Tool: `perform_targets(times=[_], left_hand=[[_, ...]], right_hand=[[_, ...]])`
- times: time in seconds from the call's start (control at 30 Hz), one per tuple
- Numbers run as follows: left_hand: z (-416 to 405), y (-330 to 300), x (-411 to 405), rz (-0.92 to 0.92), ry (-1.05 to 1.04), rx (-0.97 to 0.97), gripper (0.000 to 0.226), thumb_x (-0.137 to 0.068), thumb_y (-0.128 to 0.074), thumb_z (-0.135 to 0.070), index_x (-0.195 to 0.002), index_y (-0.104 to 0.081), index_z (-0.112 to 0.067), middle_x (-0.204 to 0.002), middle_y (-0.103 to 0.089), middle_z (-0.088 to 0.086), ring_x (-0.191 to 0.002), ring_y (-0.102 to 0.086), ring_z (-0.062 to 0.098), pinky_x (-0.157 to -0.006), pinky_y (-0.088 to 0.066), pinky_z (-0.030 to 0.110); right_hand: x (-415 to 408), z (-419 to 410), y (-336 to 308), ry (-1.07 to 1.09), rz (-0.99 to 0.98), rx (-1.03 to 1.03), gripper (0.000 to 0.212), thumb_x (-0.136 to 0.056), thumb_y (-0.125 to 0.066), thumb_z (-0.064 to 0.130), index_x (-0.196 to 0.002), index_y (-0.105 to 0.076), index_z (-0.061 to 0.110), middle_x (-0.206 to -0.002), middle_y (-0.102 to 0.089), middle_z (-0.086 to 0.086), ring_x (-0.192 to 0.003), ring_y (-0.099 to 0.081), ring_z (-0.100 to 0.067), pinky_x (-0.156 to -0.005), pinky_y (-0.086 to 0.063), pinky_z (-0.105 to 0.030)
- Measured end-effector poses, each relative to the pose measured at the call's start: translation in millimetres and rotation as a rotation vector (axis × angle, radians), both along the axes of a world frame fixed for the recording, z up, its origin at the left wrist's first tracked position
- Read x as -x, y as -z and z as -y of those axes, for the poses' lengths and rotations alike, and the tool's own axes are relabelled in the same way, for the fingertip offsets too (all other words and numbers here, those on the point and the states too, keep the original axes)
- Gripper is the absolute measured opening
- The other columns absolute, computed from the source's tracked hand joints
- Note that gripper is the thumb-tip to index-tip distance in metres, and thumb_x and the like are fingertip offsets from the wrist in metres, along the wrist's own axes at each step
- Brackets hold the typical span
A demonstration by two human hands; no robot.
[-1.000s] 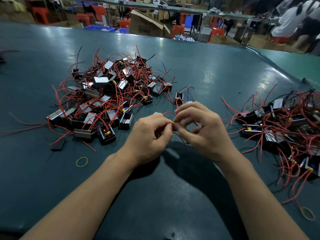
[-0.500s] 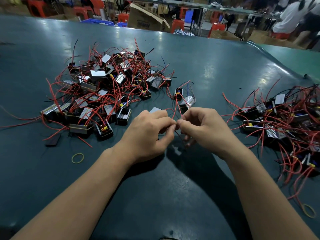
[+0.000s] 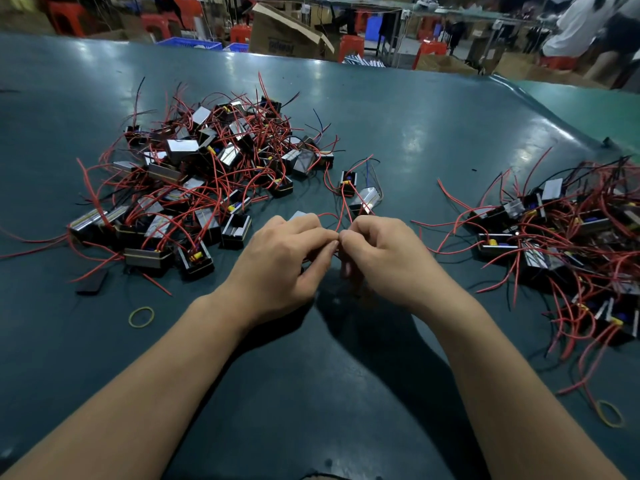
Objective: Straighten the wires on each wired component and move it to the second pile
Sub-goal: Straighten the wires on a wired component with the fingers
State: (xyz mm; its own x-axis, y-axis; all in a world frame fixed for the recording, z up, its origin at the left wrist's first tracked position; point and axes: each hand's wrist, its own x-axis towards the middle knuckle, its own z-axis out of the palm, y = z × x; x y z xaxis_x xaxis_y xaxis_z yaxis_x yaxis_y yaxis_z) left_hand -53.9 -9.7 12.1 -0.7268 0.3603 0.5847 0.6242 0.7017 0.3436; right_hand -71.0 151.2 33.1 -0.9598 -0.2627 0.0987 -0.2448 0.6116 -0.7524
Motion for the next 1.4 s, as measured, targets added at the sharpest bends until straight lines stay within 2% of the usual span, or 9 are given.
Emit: perform_targets(times=[0.13, 0.47, 0.53, 0.67, 0.73, 0.87, 1.0, 1.13, 1.4], left_hand=[[0.3, -1.0, -1.2, -0.025, -0.005, -0.004, 0.032, -0.094, -0.045, -0.022, -0.097, -0.072, -0.004, -0.076, -0.056, 0.008, -0.068, -0.054, 0.032, -0.063, -0.044, 0.047], [-3.7, -0.4, 1.4, -0.079, -0.016, -0.061, 0.019, -0.095, -0.056, -0.014, -0.095, -0.073, -0.005, -0.075, -0.059, 0.006, -0.065, -0.054, 0.028, -0.063, -0.045, 0.042], [-3.7, 1.2, 3.1, -0.071, -0.029, -0.112, 0.017, -0.093, -0.058, -0.012, -0.094, -0.073, -0.005, -0.076, -0.062, 0.007, -0.067, -0.059, 0.030, -0.064, -0.048, 0.044], [-1.2, 4.9, 4.4, -0.050, -0.066, -0.190, 0.018, -0.092, -0.057, -0.013, -0.093, -0.073, -0.005, -0.074, -0.061, 0.005, -0.065, -0.057, 0.026, -0.062, -0.048, 0.042], [-0.4, 5.0, 4.6, -0.045, -0.085, -0.222, 0.017, -0.091, -0.057, -0.011, -0.094, -0.073, -0.004, -0.071, -0.058, 0.004, -0.062, -0.053, 0.021, -0.059, -0.046, 0.037], [-0.2, 5.1, 4.4, -0.024, -0.090, -0.296, 0.016, -0.092, -0.059, -0.009, -0.091, -0.073, -0.002, -0.073, -0.061, 0.005, -0.065, -0.057, 0.021, -0.063, -0.047, 0.037], [1.4, 4.2, 3.3, 0.040, -0.037, -0.308, 0.020, -0.093, -0.056, -0.012, -0.088, -0.073, -0.003, -0.074, -0.062, 0.005, -0.067, -0.057, 0.018, -0.064, -0.044, 0.028], [0.9, 3.1, 2.0, 0.051, 0.000, -0.263, 0.018, -0.092, -0.057, -0.010, -0.089, -0.073, -0.003, -0.074, -0.062, 0.005, -0.067, -0.055, 0.016, -0.065, -0.041, 0.023], [0.3, 3.5, 1.1, -0.031, 0.033, -0.181, 0.017, -0.091, -0.058, -0.011, -0.090, -0.074, -0.005, -0.075, -0.062, 0.003, -0.068, -0.058, 0.028, -0.064, -0.048, 0.045]], right_hand=[[-3.2, 1.8, -3.5, -0.028, 0.289, 0.376, 0.034, -0.100, -0.049, 0.022, -0.068, -0.054, 0.011, -0.047, -0.055, 0.003, -0.038, -0.047, -0.013, -0.038, -0.037, -0.023], [0.0, 2.4, -13.7, 0.145, 0.658, 0.758, 0.030, -0.095, -0.051, 0.012, -0.065, -0.050, 0.012, -0.045, -0.046, 0.003, -0.031, -0.035, -0.004, -0.027, -0.022, -0.013], [-0.1, 1.8, -11.7, 0.138, 0.507, 0.728, 0.032, -0.097, -0.055, 0.016, -0.066, -0.054, 0.010, -0.045, -0.051, 0.003, -0.032, -0.040, -0.006, -0.029, -0.028, -0.015], [-2.3, 4.5, 5.4, 0.094, -0.353, 0.098, 0.032, -0.096, -0.060, 0.026, -0.070, -0.064, 0.008, -0.056, -0.065, -0.003, -0.046, -0.058, -0.021, -0.049, -0.046, -0.033], [-1.3, 4.9, 9.7, 0.013, -0.517, -0.001, 0.027, -0.095, -0.060, 0.027, -0.076, -0.065, 0.009, -0.061, -0.064, -0.003, -0.053, -0.054, -0.027, -0.055, -0.048, -0.041], [4.9, -10.3, 6.3, -0.151, -0.527, 0.026, 0.006, -0.088, -0.069, 0.015, -0.092, -0.068, 0.011, -0.078, -0.067, 0.002, -0.062, -0.060, -0.021, -0.063, -0.052, -0.033], [9.3, -18.9, 3.0, -0.179, -0.490, 0.057, 0.036, -0.083, -0.073, 0.004, -0.117, -0.067, 0.012, -0.085, -0.066, 0.000, -0.061, -0.058, -0.013, -0.063, -0.051, -0.020], [6.5, -14.1, 1.4, -0.215, -0.576, -0.006, 0.015, -0.087, -0.069, 0.015, -0.094, -0.077, 0.004, -0.077, -0.069, -0.008, -0.058, -0.055, -0.014, -0.058, -0.051, -0.036], [3.8, -11.0, 1.1, -0.008, -0.322, -0.010, 0.033, -0.092, -0.063, 0.022, -0.064, -0.063, 0.004, -0.046, -0.046, 0.005, -0.046, -0.037, -0.011, -0.047, -0.028, -0.020]])
